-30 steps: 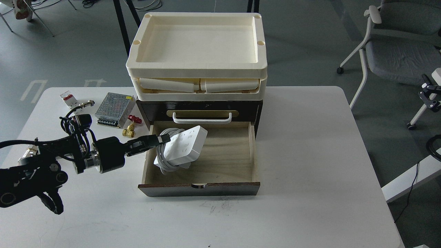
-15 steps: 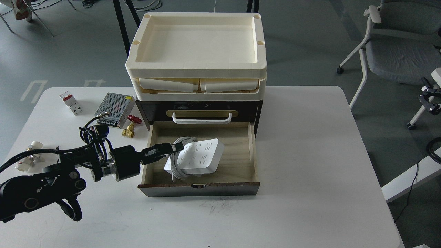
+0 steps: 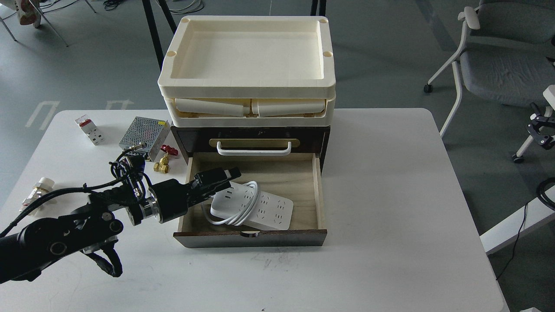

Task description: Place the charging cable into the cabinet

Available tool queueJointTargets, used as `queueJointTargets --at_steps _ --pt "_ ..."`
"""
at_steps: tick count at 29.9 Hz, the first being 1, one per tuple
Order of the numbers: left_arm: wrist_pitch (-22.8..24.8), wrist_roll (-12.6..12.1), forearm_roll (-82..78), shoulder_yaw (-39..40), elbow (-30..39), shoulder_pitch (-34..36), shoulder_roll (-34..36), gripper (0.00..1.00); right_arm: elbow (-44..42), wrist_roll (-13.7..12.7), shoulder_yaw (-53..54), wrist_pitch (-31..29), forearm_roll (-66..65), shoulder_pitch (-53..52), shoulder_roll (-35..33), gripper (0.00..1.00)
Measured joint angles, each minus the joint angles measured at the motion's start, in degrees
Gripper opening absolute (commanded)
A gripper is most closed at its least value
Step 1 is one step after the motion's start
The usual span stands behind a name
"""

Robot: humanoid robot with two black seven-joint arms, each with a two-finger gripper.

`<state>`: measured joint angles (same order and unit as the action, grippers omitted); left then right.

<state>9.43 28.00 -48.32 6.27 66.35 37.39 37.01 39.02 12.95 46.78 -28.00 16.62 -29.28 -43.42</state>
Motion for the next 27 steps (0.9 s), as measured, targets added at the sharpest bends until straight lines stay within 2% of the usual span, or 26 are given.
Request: queueJointTargets --at_steps 2,6,8,12,16,21,23,27 --pt "2.99 0.0 1.95 1.1 0.46 -0.68 2.63 0.8 0.0 0.0 0.02 0.0 0.0 0.01 0.0 1.0" --pt "14.75 0.0 6.14 5.64 1.89 -3.35 9.91 0.88 0.0 0.0 0.07 0.0 0.0 0.01 0.01 1.0" --pt "17.45 0.0 10.62 9.27 1.62 -6.25 13.1 0.92 0.0 0.0 0.07 0.0 0.0 0.01 0.01 1.0" --pt "18.49 0.0 22.48 20.14 -2.93 -11.5 16.05 0.92 0.88 0.06 0.33 0.0 0.04 0.01 0.01 1.0" --pt "18.56 0.0 28.03 30.37 -14.27 -12.03 16.03 0.92 5.27 0.07 0.71 0.0 -0.1 -0.1 0.01 1.0" --pt "18.57 0.0 28.61 33.08 -27.68 -3.14 11.53 0.92 10.47 -0.02 2.77 0.0 -1.75 -2.08 0.14 1.0" --pt "18.6 0.0 28.61 33.1 -30.02 -0.45 9.45 0.92 12.0 -0.1 2.86 0.0 -4.8 -3.48 0.62 1.0" --pt "18.6 0.0 28.39 33.07 -30.47 0.66 8.11 0.93 14.55 -0.1 4.07 0.0 -10.18 -4.68 1.67 1.0"
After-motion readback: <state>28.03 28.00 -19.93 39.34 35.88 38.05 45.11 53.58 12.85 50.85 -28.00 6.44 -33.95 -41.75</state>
